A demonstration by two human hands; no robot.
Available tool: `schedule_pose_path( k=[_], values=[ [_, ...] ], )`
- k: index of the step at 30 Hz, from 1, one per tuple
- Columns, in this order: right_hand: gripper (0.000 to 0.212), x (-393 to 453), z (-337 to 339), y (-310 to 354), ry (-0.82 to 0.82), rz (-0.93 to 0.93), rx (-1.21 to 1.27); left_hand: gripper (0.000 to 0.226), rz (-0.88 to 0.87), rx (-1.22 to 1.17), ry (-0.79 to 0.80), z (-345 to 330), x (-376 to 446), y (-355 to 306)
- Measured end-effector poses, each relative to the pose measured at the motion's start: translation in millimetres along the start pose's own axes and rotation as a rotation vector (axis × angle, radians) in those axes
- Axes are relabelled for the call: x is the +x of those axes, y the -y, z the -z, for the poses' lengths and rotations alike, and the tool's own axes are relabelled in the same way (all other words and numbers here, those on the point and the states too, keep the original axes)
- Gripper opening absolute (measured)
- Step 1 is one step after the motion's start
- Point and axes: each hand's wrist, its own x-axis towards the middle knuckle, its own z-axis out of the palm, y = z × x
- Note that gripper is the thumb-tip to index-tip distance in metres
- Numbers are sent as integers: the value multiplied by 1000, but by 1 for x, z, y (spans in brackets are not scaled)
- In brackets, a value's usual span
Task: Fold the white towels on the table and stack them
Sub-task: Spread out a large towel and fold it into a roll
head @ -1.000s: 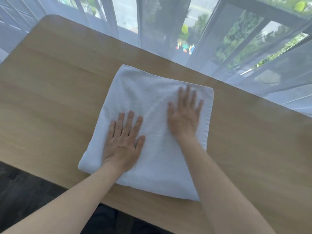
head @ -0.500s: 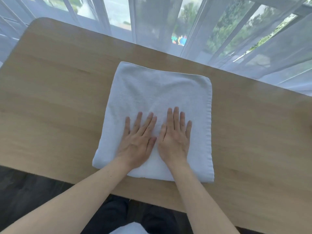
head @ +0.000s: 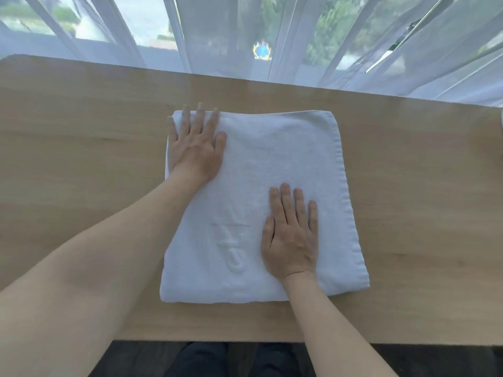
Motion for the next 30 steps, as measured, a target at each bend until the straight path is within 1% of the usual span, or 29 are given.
schedule_pose_path(
  k=[2,4,6,9,11,15,17,21,24,26,30],
  values=[
    [55,-1,-1,0,-6,-4,2,61,-38,-68,5,3,-11,-9],
    [55,-1,-1,-1,-13,-1,9,63,-204,-123,45,-1,-49,-23],
    [55,0,-3,-1,-21,-7,19,64,-339,-86,67,-13,-110,-38],
    [56,-1,-4,-2,-13,-12,35,66,-332,-12,44,-39,-201,-44],
    [56,-2,-4,-1,-19,-14,27,66,-330,39,7,-48,-229,-33],
    [56,-2,1,-2,24,-2,47,67,-411,115,-5,-42,-243,-6],
    [54,-6,5,-5,38,27,81,73,-455,127,-10,-41,-252,9],
    [52,-28,13,-10,73,143,130,90,-512,135,-57,-39,-258,34],
    [60,-52,16,-12,182,207,76,93,-543,164,-94,-36,-256,36],
    [67,-69,19,-17,220,273,35,93,-580,155,-125,-33,-254,37],
    [83,-96,30,-35,278,385,-27,82,-671,69,-218,-25,-249,49]
  ],
)
